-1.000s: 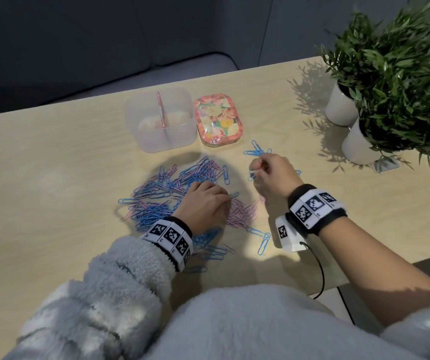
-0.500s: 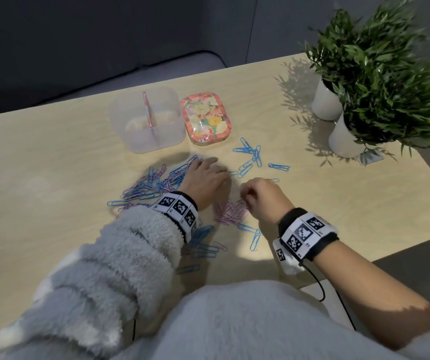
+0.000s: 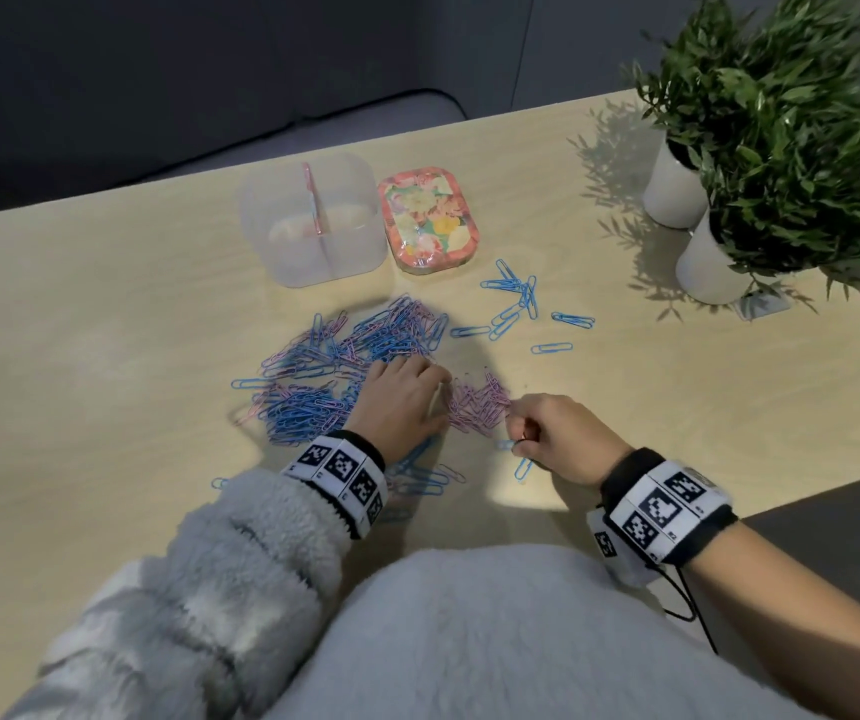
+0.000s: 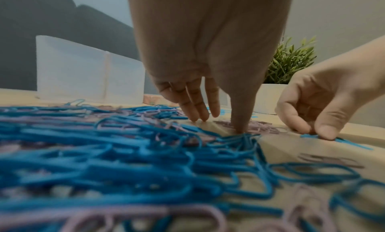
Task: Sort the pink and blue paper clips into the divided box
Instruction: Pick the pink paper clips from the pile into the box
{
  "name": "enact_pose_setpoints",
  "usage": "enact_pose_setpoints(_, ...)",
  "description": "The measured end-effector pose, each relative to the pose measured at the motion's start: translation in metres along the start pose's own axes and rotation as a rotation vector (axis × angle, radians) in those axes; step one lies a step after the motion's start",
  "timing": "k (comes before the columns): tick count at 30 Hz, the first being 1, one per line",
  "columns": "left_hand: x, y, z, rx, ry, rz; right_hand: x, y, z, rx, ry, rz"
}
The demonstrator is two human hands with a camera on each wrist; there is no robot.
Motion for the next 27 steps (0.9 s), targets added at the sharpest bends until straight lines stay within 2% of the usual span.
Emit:
enact_pose_setpoints(2,0.0,-0.002,-0.002,-0.014,-0.006,0.028,0.003,0.005,0.002,0.002,0.008,-0.057)
enact_pose_setpoints(6,0.003,-0.005,-0.006,-0.036,-0.012,0.135,0.004,0.034,-0.008,0.199,-0.049,-0.15)
enact_pose_setpoints(12,0.014,-0.011,-0.019,-0.051,-0.037,0.167,-0.03,0.016,-0.021,0.166,0.051,0.001)
enact_pose_setpoints(21,0.019,-0.01,-0.024,-0.056,-0.067,0.151,-0.038,0.016,-0.023,0.213,0.027,0.078)
enact_pose_setpoints(27,0.02,-0.004,-0.023,-0.024,-0.088,0.203,-0.038,0.017,-0.022,0.148,0.052,0.132)
Point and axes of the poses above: each hand's wrist, its own z-axis away from the middle knuckle, its own y-axis out of the back of the hand, x = y × z, the point moved 10 cm from there along -z, towards the middle knuckle, and after that the axes turned 6 degrees about -y, right-handed, at the moved point
